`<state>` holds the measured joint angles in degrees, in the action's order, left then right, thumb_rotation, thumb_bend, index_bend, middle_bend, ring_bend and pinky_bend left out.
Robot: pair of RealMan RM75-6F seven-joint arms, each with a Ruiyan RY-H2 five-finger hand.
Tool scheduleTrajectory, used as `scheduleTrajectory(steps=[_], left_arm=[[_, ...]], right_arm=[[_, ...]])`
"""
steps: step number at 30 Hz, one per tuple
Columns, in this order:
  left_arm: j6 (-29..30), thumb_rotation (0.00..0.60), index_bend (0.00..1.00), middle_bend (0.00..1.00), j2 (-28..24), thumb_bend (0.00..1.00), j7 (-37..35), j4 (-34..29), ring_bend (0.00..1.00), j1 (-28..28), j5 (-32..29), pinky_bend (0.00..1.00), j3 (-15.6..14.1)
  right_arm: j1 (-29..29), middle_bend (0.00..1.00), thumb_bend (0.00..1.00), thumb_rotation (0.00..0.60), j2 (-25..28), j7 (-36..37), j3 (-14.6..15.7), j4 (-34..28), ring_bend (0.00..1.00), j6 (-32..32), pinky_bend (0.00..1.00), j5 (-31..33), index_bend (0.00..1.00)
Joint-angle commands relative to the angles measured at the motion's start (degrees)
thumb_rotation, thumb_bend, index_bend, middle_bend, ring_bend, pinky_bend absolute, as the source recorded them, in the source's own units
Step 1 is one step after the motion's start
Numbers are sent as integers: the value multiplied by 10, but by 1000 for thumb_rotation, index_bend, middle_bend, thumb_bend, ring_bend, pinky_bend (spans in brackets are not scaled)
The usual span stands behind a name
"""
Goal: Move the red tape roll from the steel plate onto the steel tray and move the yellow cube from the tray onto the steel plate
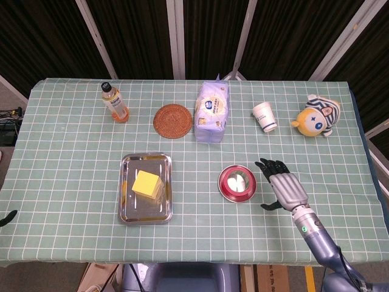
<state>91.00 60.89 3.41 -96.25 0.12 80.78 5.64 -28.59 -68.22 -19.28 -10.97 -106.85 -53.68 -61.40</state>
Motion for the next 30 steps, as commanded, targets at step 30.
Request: scheduleTrajectory(steps=[30], left_arm=[[6, 600, 148, 0, 5, 161, 15, -5, 0, -3, -11, 60, 6]], right_arm=[[-136, 7, 111, 600, -114, -75, 27, 100, 156, 33, 11, 158, 16]])
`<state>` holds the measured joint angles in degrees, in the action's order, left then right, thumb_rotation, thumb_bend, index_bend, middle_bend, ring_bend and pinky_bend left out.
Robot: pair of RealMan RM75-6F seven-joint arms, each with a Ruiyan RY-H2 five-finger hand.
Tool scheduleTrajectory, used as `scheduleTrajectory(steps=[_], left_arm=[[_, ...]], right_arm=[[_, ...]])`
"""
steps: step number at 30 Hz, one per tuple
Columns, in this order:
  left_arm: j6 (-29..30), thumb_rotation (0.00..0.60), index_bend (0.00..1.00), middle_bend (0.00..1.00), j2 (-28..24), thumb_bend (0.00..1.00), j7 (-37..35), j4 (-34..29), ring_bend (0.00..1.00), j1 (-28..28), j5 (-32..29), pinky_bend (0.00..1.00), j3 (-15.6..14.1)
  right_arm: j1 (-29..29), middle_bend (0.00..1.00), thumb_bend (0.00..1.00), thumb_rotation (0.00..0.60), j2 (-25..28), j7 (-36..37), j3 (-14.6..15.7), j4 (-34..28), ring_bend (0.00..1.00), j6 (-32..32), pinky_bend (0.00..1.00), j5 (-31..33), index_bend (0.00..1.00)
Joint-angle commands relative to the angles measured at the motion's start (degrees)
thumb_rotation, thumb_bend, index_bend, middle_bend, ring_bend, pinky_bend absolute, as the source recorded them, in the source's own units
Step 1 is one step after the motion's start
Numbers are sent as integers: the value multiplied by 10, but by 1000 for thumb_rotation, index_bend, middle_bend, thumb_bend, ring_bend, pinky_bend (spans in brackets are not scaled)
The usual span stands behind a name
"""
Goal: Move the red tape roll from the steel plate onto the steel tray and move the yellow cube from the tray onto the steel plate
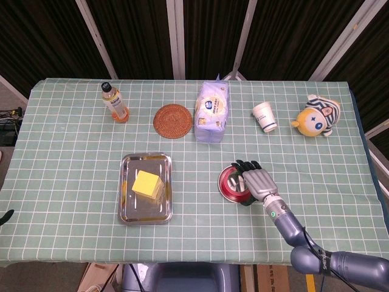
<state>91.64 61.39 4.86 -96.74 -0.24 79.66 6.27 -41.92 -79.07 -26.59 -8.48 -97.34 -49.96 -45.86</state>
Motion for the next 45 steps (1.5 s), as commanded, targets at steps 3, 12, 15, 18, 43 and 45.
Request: scheduleTrajectory(steps=[3, 12, 15, 18, 43, 45], left_arm=[[0, 600, 148, 0, 1, 161, 1, -1, 0, 0, 0, 61, 0], [0, 600, 148, 0, 2, 161, 3, -1, 0, 0, -2, 61, 2], [-1, 600, 148, 0, 2, 161, 4, -1, 0, 1, -3, 61, 2], [-2, 600, 148, 0, 3, 161, 5, -1, 0, 1, -3, 61, 2], [-11, 600, 148, 0, 4, 162, -1, 12, 0, 7, -20, 62, 12], [-14, 600, 148, 0, 4, 162, -1, 13, 0, 8, -26, 62, 14]], right_arm=[[-6, 19, 111, 600, -16, -2, 3, 13, 214, -12, 35, 6, 16], [-16, 71, 111, 600, -35, 7, 6, 40, 277, -7, 42, 11, 19], [-20, 153, 111, 600, -40, 1, 9, 48, 313, -11, 57, 7, 41], [-24, 250, 111, 600, -43, -7, 12, 51, 356, -17, 70, 4, 77], [-72, 385, 114, 600, -51, -4, -65, 44, 376, -39, 75, 20, 286], [-88, 385, 114, 600, -62, -7, -77, 55, 376, -32, 75, 37, 285]])
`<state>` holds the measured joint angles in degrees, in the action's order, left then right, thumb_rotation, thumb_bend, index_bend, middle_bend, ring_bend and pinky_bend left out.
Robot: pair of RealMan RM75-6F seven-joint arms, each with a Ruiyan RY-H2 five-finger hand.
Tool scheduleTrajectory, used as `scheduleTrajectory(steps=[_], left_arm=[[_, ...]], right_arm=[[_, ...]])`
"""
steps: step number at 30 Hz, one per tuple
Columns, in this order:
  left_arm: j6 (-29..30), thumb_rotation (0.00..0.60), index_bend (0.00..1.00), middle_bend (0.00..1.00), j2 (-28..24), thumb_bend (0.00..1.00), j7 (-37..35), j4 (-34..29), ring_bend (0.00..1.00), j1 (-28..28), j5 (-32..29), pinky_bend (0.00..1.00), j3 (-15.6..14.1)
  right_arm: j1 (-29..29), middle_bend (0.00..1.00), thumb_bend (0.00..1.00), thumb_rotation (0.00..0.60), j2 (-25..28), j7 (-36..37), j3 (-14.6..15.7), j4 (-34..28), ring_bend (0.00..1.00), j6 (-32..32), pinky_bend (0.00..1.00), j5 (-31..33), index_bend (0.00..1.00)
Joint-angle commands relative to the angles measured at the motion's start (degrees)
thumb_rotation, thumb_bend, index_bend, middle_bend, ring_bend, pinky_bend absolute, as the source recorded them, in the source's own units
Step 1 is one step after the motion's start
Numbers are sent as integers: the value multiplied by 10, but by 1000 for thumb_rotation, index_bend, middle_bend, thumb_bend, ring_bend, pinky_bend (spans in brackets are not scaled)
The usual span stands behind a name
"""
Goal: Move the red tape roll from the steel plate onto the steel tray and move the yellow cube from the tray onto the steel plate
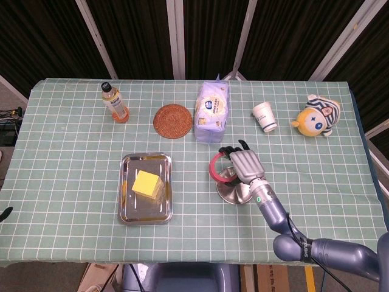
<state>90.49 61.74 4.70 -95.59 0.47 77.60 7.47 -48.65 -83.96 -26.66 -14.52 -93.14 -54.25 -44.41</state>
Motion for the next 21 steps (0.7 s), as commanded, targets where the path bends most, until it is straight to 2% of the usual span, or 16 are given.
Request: scheduleTrajectory(steps=[1, 8, 16, 17, 19, 21], left_arm=[[-4, 600, 148, 0, 1, 162, -1, 3, 0, 1, -8, 63, 3], [-8, 600, 148, 0, 0, 163, -1, 7, 0, 2, -21, 64, 8], [-14, 600, 148, 0, -2, 163, -1, 10, 0, 3, -29, 64, 10], [-14, 600, 148, 0, -2, 163, -2, 10, 0, 3, -29, 64, 10], [-15, 600, 148, 0, -1, 163, -2, 11, 0, 4, -30, 64, 10], [-15, 600, 148, 0, -1, 163, -1, 11, 0, 4, -30, 64, 10]], right_arm=[[-29, 385, 114, 600, -21, -8, -22, 22, 376, 14, 75, 31, 286], [-84, 385, 113, 600, -92, -22, -32, 119, 376, 48, 75, 75, 286], [-101, 384, 112, 600, -147, -2, -20, 204, 355, 78, 49, 80, 285], [-100, 364, 113, 600, -150, 1, -18, 209, 331, 82, 37, 79, 270], [-100, 254, 114, 600, -148, 6, -14, 213, 257, 93, 13, 80, 177], [-99, 106, 109, 600, -142, 11, -11, 206, 155, 109, 0, 83, 47]])
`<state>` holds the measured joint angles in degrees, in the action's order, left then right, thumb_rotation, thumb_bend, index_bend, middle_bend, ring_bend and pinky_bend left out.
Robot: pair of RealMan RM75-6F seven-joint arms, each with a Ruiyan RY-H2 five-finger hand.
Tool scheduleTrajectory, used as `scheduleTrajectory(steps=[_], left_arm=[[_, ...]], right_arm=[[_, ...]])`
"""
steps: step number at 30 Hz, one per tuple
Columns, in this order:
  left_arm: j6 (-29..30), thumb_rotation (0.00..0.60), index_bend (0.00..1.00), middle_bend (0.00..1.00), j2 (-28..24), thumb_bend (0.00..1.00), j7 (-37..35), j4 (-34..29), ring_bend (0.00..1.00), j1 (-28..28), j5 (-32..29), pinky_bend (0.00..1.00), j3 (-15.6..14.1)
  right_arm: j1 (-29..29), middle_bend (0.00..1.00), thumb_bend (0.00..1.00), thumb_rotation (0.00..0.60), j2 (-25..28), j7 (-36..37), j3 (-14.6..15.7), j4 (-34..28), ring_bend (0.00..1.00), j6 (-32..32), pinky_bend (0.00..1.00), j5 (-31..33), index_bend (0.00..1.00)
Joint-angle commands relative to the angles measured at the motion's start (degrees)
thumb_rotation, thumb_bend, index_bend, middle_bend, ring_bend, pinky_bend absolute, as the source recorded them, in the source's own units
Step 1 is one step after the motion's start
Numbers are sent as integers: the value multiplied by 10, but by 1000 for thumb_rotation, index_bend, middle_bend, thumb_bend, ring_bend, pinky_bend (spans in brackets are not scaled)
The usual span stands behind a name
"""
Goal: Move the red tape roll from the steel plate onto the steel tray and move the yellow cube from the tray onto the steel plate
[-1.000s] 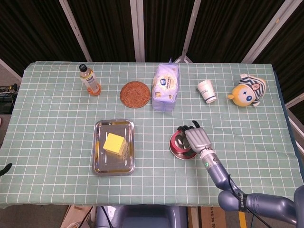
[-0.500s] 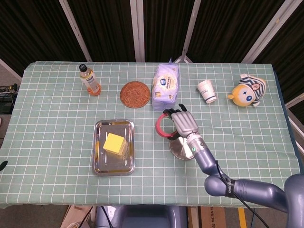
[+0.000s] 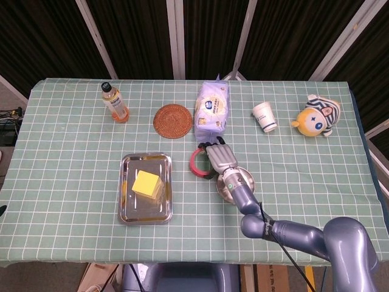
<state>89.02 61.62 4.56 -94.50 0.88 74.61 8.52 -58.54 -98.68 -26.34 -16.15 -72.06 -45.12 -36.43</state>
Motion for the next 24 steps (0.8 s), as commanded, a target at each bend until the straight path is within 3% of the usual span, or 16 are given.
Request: scheduleTrajectory(steps=[1, 7, 13, 19, 22, 24], left_arm=[[-1, 600, 148, 0, 1, 163, 1, 0, 0, 1, 1, 64, 0], [-9, 600, 148, 0, 2, 163, 1, 1, 0, 5, -1, 64, -1], [-15, 600, 148, 0, 4, 162, -2, 6, 0, 10, 3, 64, -1], [-17, 600, 148, 0, 0, 162, -26, 6, 0, 12, 32, 64, -11], [-12, 600, 148, 0, -2, 162, -32, 2, 0, 12, 49, 64, -17], [-14, 600, 147, 0, -3, 162, -37, -2, 0, 15, 63, 65, -22]], right_arm=[[1, 59, 98, 600, 10, 15, 4, -10, 112, 24, 0, 2, 14], [18, 0, 29, 600, 22, 50, -5, -46, 4, -4, 0, -33, 0], [48, 0, 19, 600, 103, 16, 15, -148, 0, -60, 0, -38, 0], [161, 0, 19, 600, 247, 32, 79, -311, 0, -184, 0, -118, 0], [244, 0, 18, 600, 316, 102, 130, -366, 0, -232, 0, -191, 0], [294, 0, 19, 600, 339, 148, 164, -369, 0, -272, 0, -261, 0]])
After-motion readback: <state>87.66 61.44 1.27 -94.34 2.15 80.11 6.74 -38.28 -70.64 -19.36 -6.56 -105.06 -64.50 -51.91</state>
